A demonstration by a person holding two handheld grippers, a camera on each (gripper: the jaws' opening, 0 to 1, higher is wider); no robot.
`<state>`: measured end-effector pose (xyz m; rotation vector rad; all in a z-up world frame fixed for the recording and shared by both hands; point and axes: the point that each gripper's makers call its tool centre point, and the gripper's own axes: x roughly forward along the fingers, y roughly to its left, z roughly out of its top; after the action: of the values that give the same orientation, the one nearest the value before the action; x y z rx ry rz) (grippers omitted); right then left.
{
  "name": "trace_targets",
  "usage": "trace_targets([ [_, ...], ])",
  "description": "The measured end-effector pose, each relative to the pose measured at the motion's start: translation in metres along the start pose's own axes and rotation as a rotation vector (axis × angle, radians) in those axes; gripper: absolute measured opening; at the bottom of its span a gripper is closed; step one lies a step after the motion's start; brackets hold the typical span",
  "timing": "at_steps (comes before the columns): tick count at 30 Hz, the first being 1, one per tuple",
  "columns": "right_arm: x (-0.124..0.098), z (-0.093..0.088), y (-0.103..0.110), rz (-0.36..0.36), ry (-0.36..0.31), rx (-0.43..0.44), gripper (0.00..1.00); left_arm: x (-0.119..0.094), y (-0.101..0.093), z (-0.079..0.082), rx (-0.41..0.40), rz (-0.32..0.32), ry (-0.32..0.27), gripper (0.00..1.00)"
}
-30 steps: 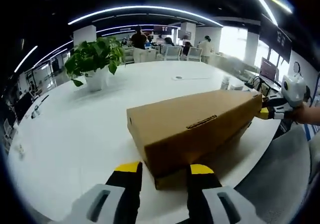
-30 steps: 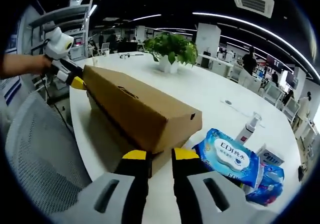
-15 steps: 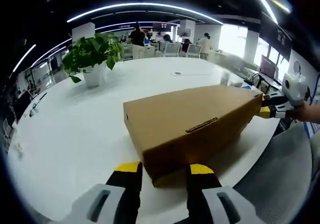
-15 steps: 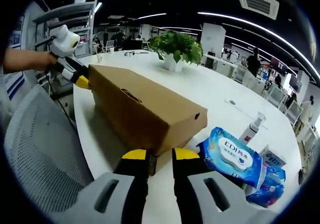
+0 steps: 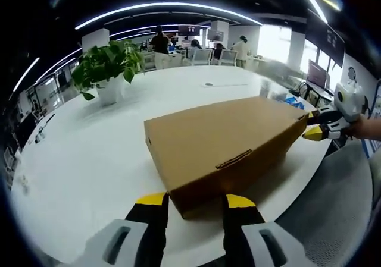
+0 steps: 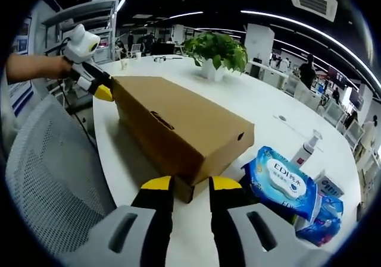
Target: Operate the shoe box by opening the lid, removing the specified soft item, and placing it in the target area until the item is outside and the box remains undamaged.
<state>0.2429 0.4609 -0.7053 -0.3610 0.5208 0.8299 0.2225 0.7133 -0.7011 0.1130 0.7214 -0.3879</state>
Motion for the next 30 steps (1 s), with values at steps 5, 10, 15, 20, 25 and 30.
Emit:
trace_targets([
  [5, 0.002, -0.001, 0.002, 0.013, 0.005, 0.02, 0.23, 0.002, 0.0, -0.002, 0.003, -0.007, 0.008, 0.36],
  [10, 0.004, -0.006, 0.001, 0.01, 0.023, 0.034, 0.22, 0.002, 0.0, -0.004, -0.001, -0.01, 0.012, 0.35],
  [15, 0.003, -0.002, 0.002, 0.013, 0.019, 0.029, 0.22, -0.001, 0.001, 0.0, -0.012, -0.013, -0.005, 0.35],
  [20, 0.002, 0.002, 0.0, 0.013, 0.012, 0.022, 0.2, -0.001, 0.001, 0.003, 0.003, -0.01, -0.004, 0.35],
  [25, 0.005, -0.001, 0.0, 0.008, 0.026, 0.051, 0.19, 0.003, 0.002, 0.0, 0.003, -0.012, 0.007, 0.34],
  [30, 0.011, -0.007, 0.0, 0.001, 0.048, 0.063, 0.19, 0.009, 0.002, -0.005, 0.005, -0.013, 0.031, 0.34],
])
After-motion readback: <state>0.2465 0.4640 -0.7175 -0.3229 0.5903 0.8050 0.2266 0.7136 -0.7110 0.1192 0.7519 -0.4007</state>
